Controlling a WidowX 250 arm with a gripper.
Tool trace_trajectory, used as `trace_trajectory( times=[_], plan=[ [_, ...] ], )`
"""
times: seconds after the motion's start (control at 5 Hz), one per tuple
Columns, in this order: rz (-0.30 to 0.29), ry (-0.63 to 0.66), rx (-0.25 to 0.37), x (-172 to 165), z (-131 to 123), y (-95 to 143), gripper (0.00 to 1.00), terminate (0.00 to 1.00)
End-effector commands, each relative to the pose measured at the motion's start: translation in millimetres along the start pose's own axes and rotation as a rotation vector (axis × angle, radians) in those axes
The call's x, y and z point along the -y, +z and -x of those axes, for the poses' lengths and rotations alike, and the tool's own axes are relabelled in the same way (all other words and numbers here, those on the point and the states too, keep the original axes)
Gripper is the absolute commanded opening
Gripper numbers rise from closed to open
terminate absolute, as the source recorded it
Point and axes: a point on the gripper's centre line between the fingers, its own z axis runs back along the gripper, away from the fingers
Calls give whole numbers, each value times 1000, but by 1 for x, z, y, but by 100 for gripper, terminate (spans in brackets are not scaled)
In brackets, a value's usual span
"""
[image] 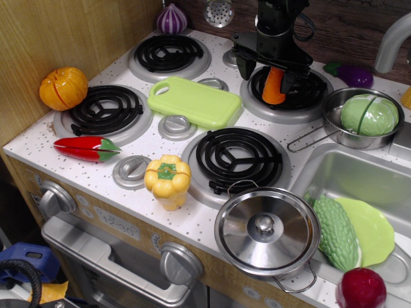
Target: Put carrot on cutting board
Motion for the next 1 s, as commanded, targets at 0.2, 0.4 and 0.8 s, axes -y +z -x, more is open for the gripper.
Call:
trace_trajectory(
  times=[0.2, 0.4, 0.8],
  plan=[
    [-4, 39, 64, -2, -14, 9, 0, 0],
    [-61, 14, 52, -13, -14, 22, 0, 0],
    [-205, -62, 83, -52, -24, 50, 0, 0]
  ],
)
